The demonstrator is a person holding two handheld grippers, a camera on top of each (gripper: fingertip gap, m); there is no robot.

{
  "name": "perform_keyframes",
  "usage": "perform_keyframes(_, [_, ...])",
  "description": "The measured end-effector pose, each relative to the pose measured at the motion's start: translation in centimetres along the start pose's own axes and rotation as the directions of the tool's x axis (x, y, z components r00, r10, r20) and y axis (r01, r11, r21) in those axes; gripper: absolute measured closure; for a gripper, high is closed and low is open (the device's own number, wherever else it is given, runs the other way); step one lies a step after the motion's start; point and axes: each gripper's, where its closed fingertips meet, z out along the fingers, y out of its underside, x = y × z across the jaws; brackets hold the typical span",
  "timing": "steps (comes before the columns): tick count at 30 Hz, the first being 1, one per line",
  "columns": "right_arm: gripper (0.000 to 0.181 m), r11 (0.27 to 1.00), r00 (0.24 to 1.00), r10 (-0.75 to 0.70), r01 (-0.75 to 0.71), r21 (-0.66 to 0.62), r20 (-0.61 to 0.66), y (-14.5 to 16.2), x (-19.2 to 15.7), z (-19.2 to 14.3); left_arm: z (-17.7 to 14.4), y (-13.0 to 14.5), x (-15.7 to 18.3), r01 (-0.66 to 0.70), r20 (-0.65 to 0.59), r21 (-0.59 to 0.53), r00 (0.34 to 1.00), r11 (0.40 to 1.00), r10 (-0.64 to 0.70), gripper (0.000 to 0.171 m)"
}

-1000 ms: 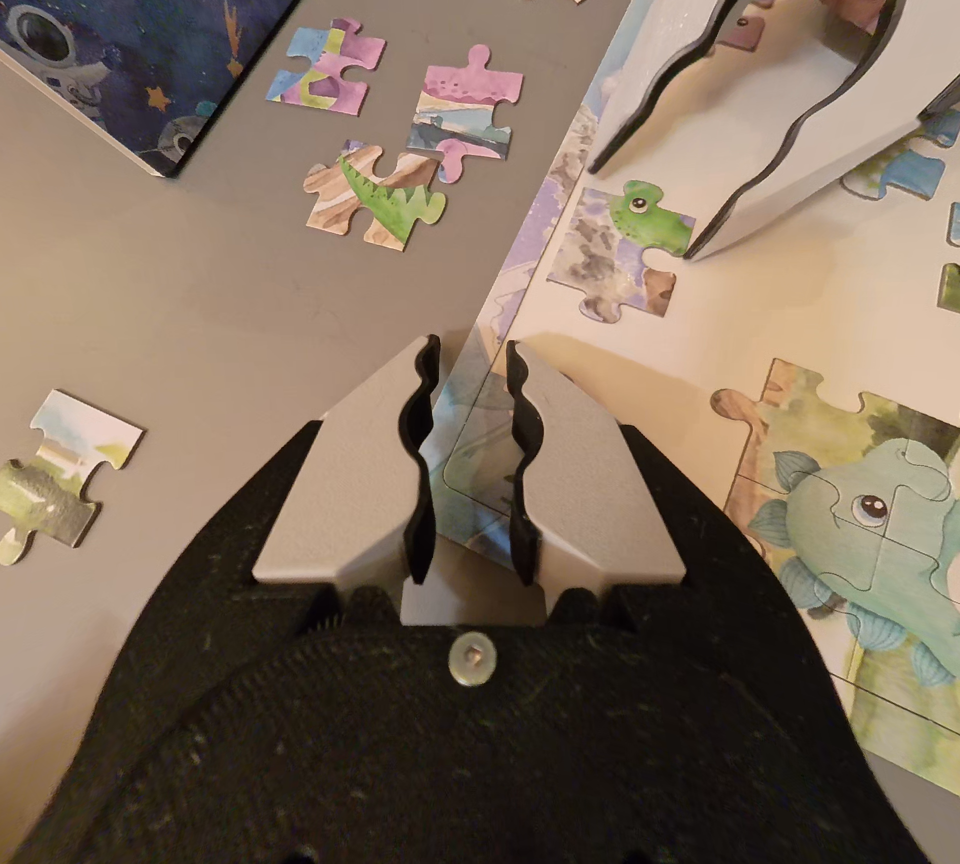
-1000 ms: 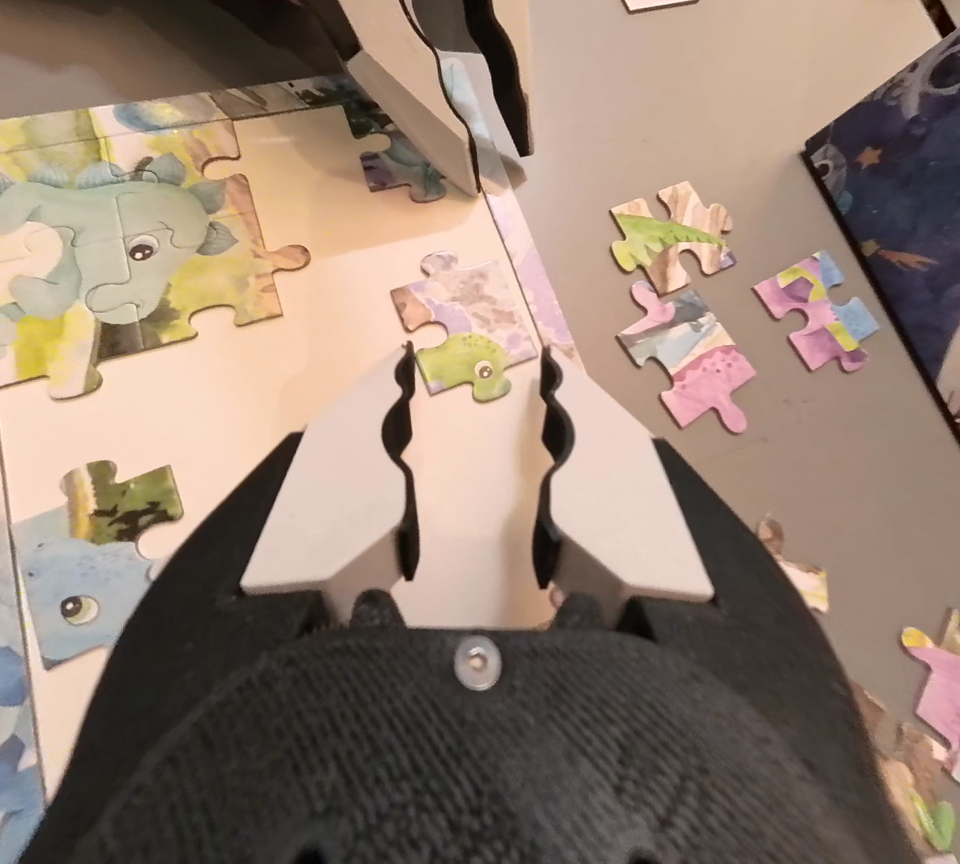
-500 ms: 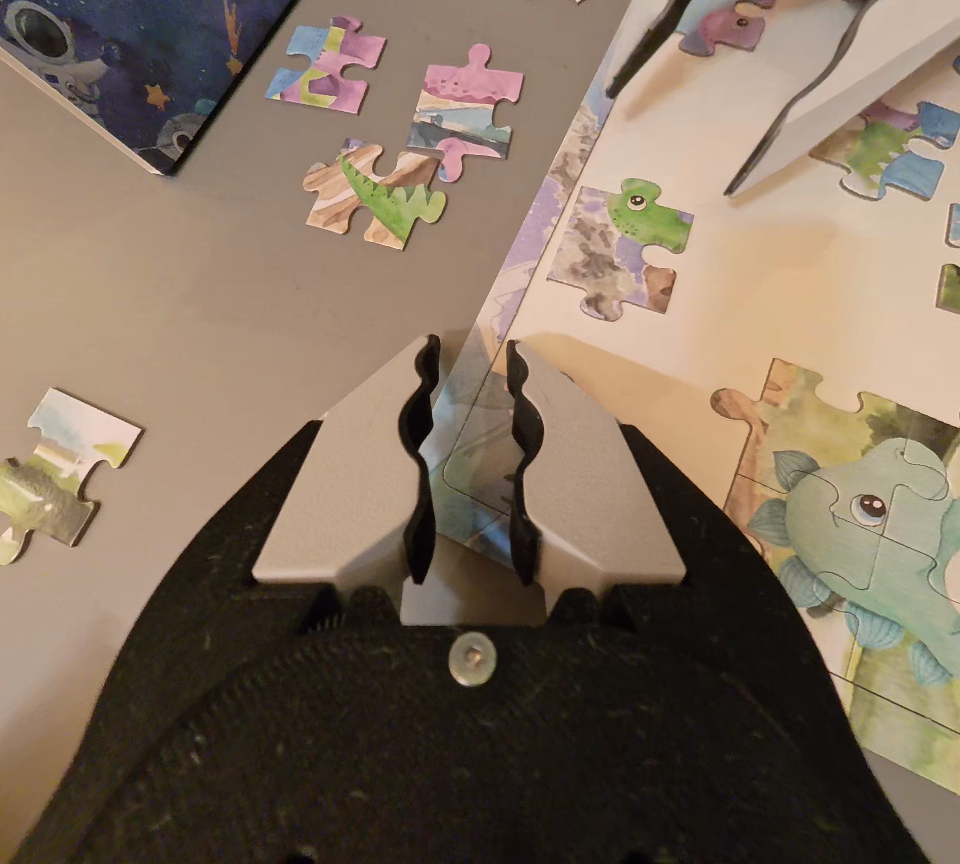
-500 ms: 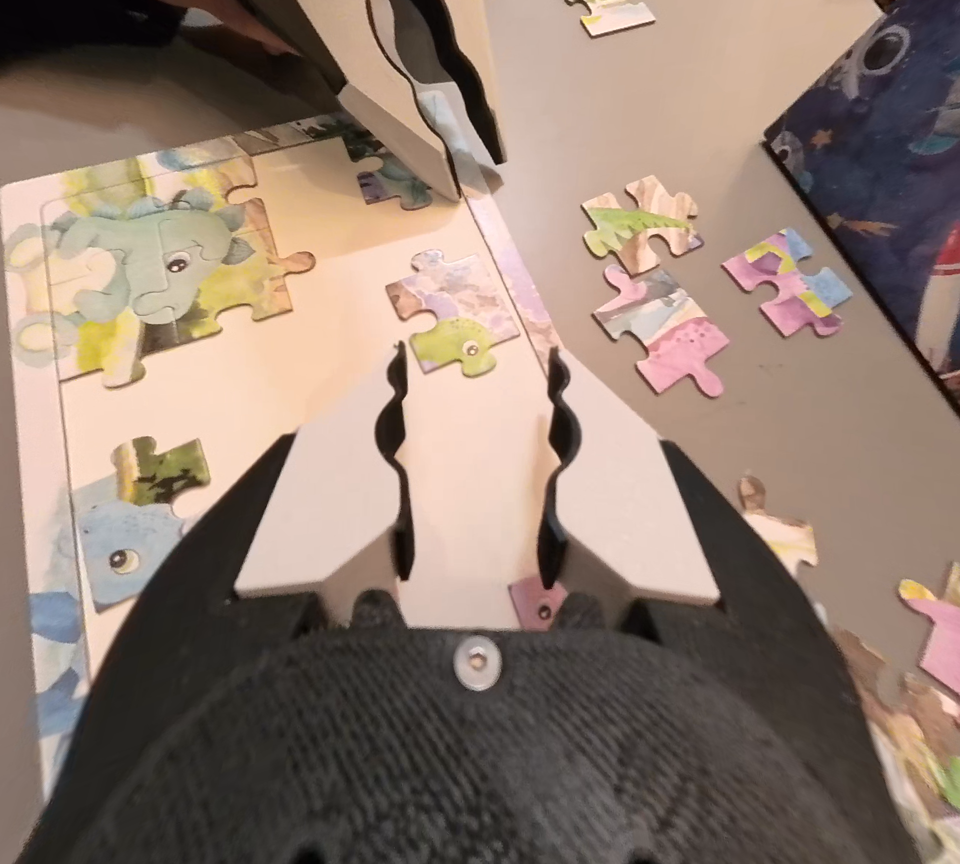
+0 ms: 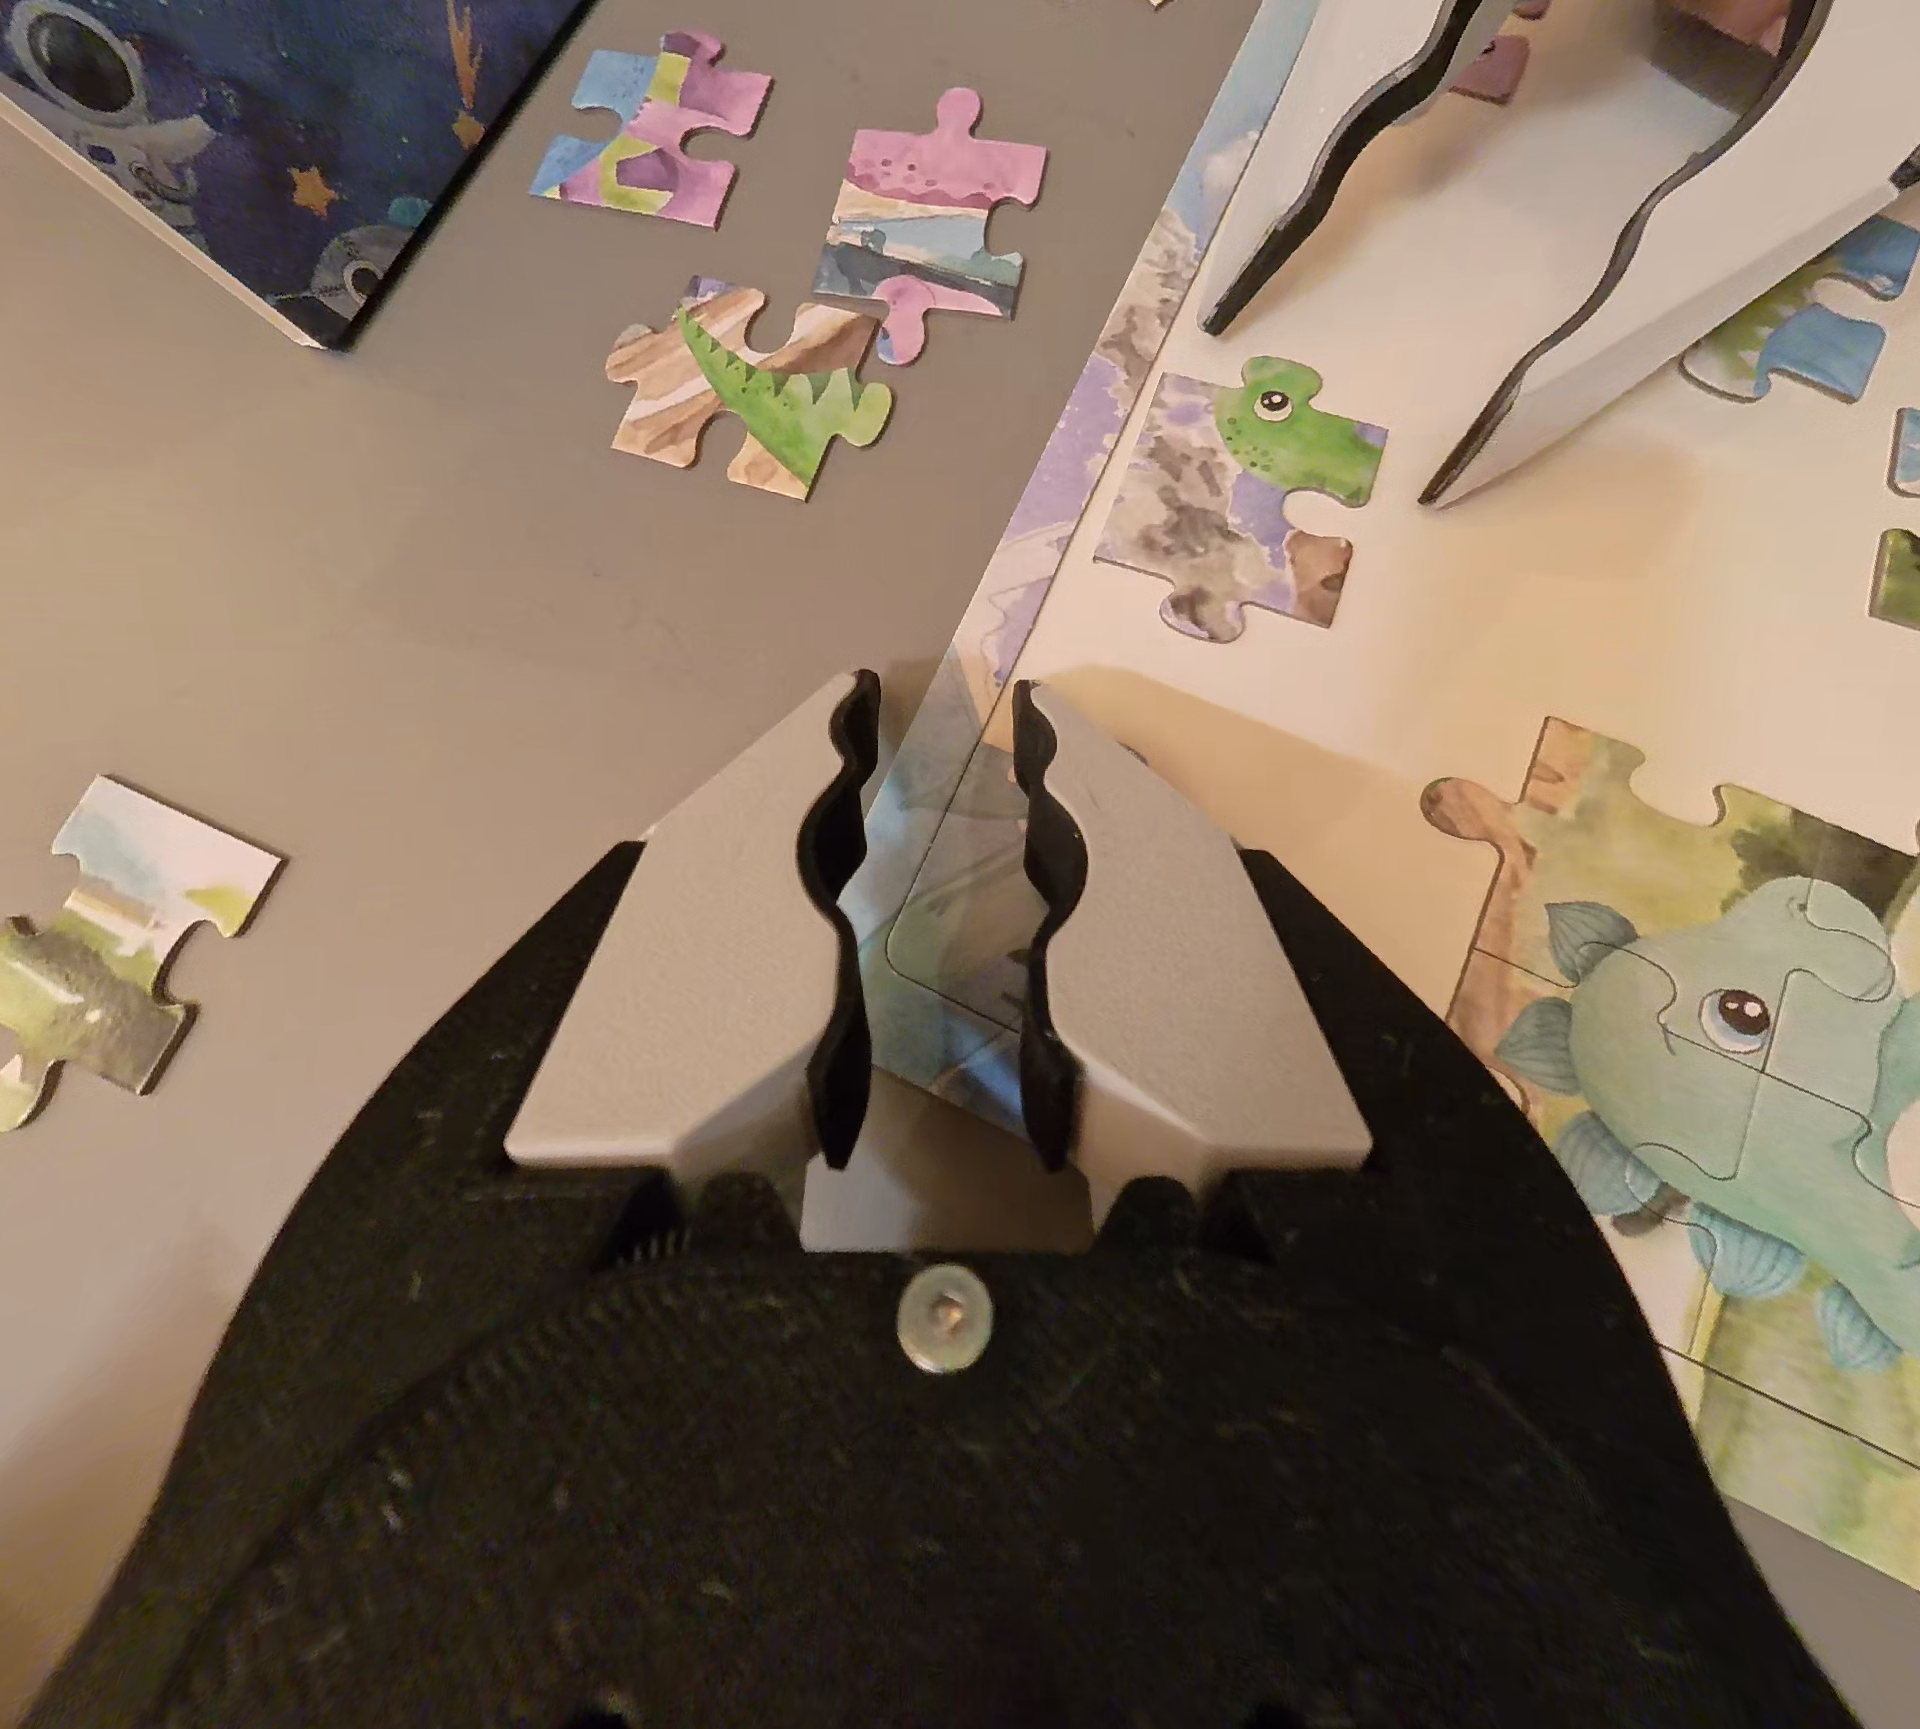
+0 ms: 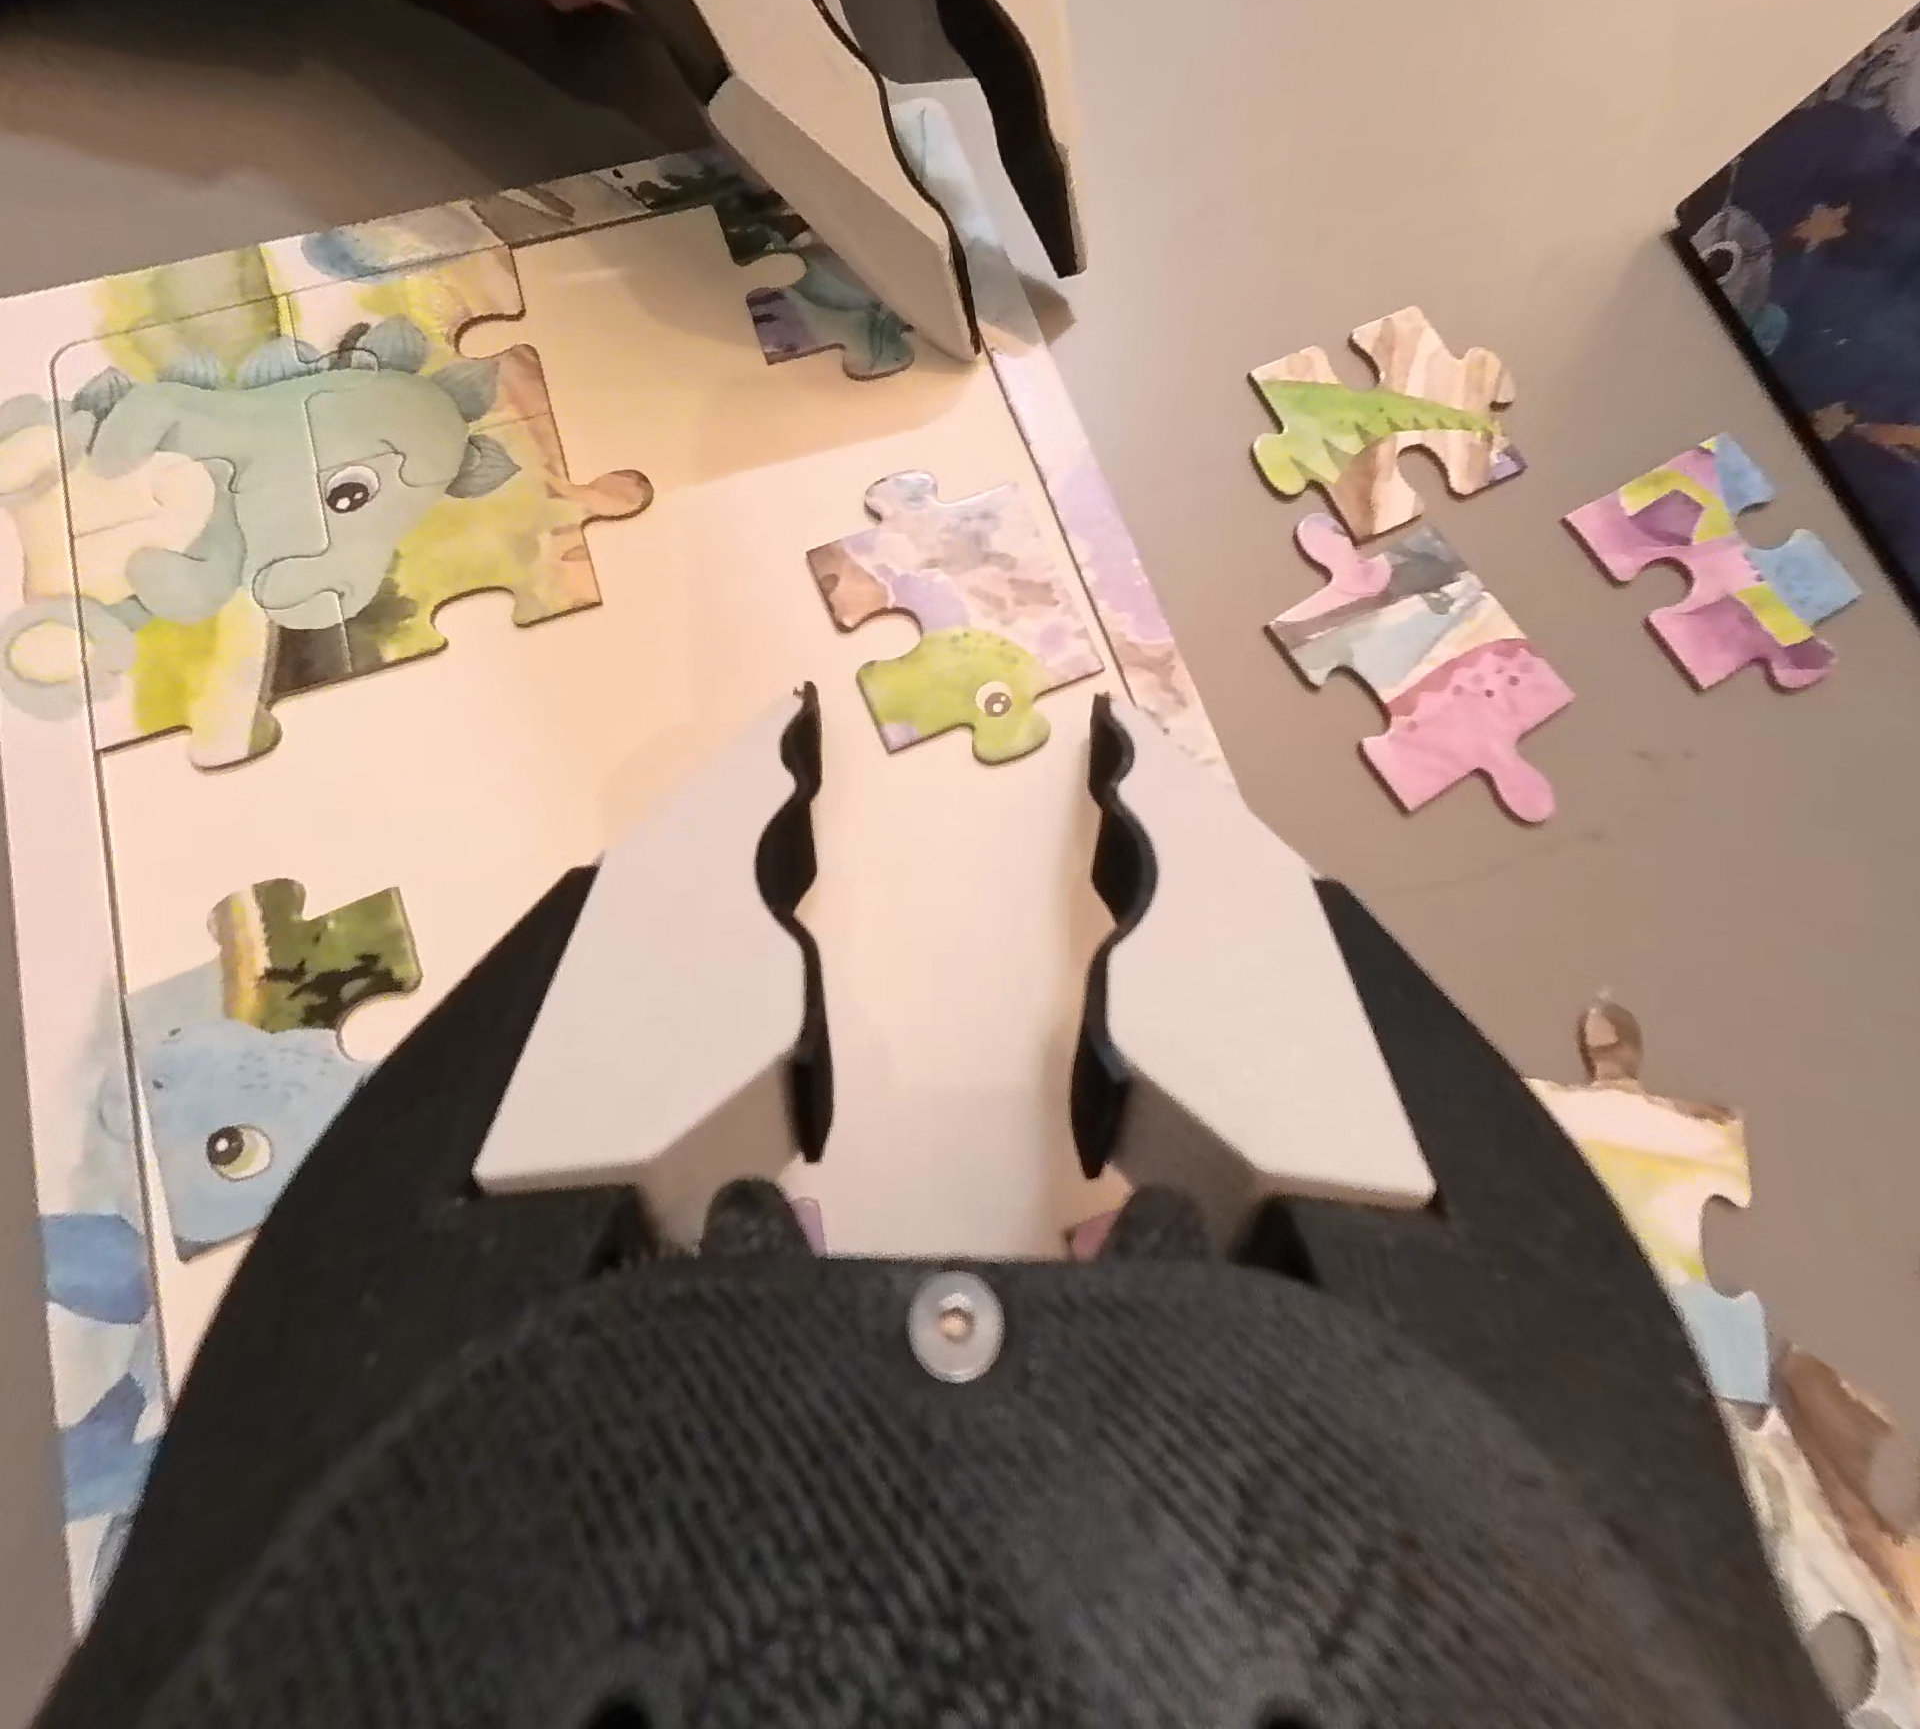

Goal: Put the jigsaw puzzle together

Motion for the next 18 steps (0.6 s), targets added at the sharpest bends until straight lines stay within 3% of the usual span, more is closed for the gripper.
perform_keyframes(18, [0.133, 1.000, 1.000, 0.020, -0.020, -0.005, 0.007, 0.08, -0.01, 0.13, -0.01, 0.01, 0.01, 0.003, -0.003, -0.001, 1.000, 1.000, -0.003, 0.148])
